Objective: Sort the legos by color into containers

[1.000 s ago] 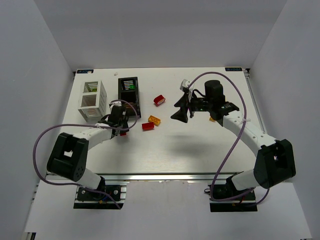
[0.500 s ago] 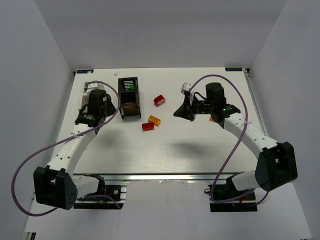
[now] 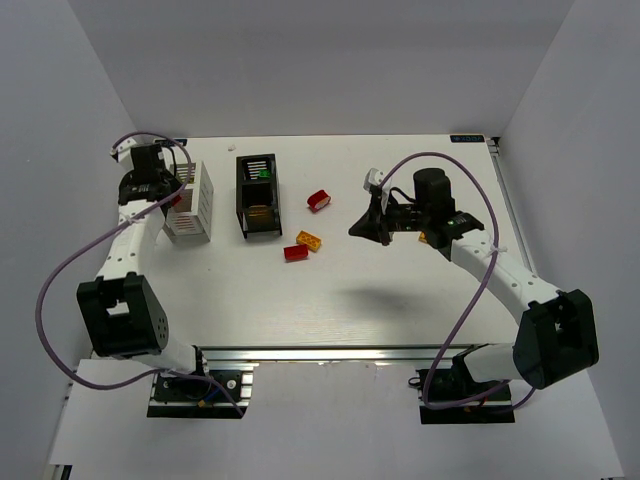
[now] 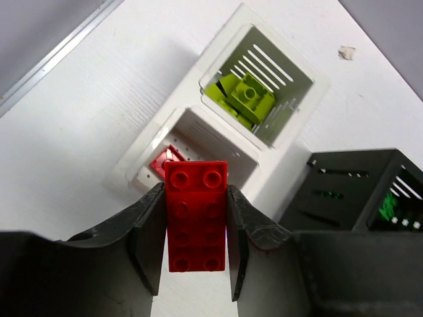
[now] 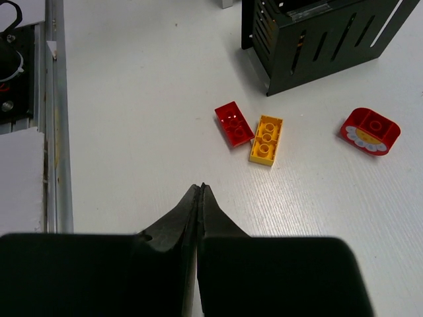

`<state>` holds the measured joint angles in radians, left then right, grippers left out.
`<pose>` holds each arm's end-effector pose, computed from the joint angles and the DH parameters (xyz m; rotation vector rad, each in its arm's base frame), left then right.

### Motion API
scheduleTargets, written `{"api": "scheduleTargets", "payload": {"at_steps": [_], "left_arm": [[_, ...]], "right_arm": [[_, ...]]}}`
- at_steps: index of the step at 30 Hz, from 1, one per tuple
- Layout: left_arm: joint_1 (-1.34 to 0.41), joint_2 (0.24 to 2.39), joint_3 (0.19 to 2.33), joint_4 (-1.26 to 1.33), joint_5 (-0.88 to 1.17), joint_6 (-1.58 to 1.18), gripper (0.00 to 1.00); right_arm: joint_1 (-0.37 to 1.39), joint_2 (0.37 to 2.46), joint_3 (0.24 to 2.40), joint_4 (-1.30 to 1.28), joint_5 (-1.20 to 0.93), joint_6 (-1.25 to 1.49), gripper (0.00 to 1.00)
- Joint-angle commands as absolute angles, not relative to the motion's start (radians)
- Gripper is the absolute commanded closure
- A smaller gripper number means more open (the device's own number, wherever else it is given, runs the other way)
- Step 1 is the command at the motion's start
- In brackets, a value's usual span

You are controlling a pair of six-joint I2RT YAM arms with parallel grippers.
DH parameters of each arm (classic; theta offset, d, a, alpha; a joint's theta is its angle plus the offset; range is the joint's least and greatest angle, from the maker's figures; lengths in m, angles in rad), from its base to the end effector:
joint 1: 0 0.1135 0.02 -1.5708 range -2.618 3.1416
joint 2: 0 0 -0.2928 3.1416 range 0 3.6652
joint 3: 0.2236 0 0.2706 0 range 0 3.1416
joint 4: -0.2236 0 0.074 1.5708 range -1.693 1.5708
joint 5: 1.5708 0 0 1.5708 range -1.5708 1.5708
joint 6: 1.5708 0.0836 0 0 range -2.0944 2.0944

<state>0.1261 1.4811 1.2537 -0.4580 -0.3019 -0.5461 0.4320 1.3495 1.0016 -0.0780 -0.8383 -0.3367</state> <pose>0.3773 0.0729 0.3067 -0.8818 2.0395 0.1107 0.2851 0.1999 0.3119 -1.2021 1.5363 0.8920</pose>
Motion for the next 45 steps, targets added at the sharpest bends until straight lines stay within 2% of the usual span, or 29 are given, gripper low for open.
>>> {"api": "scheduleTargets", "payload": {"at_steps": [1,6,11,12,14,15,18,20,25,28,29,31,32,34,36,37,38,39,40,43,45], "left_arm": [[0.132,1.523,1.331,-0.468,-0.333,-0.532,1.00],[0.132,1.581,1.345,-0.414,-0.331,-0.535,1.00],[0.132,1.620,1.345,-0.414,-0.347,-0.538,0.93],[0.132,1.623,1.339,-0.410,-0.347,-0.538,0.83],[0.132,1.628,1.336,-0.405,-0.342,-0.540,0.73],[0.132,1.629,1.336,-0.405,-0.341,-0.538,0.63],[0.132,1.626,1.338,-0.410,-0.330,-0.545,0.46],[0.132,1.620,1.339,-0.408,-0.322,-0.551,0.42],[0.132,1.572,1.338,-0.402,-0.284,-0.558,0.35],[0.132,1.530,1.335,-0.420,-0.256,-0.558,0.35],[0.132,1.513,1.316,-0.422,-0.244,-0.557,0.40],[0.132,1.442,1.281,-0.405,-0.185,-0.557,0.57],[0.132,1.418,1.257,-0.381,-0.154,-0.555,0.76],[0.132,1.341,1.181,-0.362,-0.089,-0.555,0.83],[0.132,1.292,1.100,-0.338,0.033,-0.543,0.77],[0.132,1.266,1.069,-0.334,0.081,-0.540,0.71],[0.132,1.215,1.039,-0.330,0.142,-0.538,0.65],[0.132,1.189,0.976,-0.333,0.167,-0.537,0.52],[0.132,1.163,0.944,-0.333,0.188,-0.532,0.49],[0.129,1.063,0.827,-0.348,0.239,-0.519,0.44],[0.127,1.004,0.779,-0.359,0.255,-0.515,0.43]], "right_arm": [[0.430,1.328,0.996,-0.072,-0.844,-0.350,1.00],[0.430,1.330,0.999,-0.075,-0.839,-0.356,0.98],[0.428,1.325,0.996,-0.084,-0.828,-0.371,0.92],[0.428,1.324,0.994,-0.087,-0.827,-0.376,0.91],[0.425,1.325,0.994,-0.091,-0.825,-0.379,0.86],[0.425,1.325,0.994,-0.092,-0.824,-0.379,0.84],[0.425,1.327,0.994,-0.094,-0.813,-0.379,0.67],[0.423,1.327,0.994,-0.095,-0.792,-0.377,0.57],[0.420,1.331,0.999,-0.118,-0.701,-0.359,0.51],[0.420,1.339,1.003,-0.136,-0.603,-0.342,0.49],[0.420,1.341,1.003,-0.149,-0.516,-0.322,0.46],[0.417,1.359,1.006,-0.172,-0.421,-0.314,0.43],[0.416,1.365,1.006,-0.195,-0.323,-0.316,0.41],[0.407,1.396,1.009,-0.222,-0.238,-0.319,0.38],[0.390,1.439,1.020,-0.277,-0.131,-0.330,0.35],[0.384,1.454,1.025,-0.296,-0.109,-0.339,0.28],[0.379,1.469,1.034,-0.308,-0.042,-0.344,0.26],[0.364,1.503,1.041,-0.334,-0.022,-0.348,0.24],[0.353,1.520,1.052,-0.350,-0.014,-0.374,0.21],[0.307,1.580,1.095,-0.386,0.021,-0.435,0.11],[0.282,1.620,1.141,-0.409,0.012,-0.481,0.11]]}}
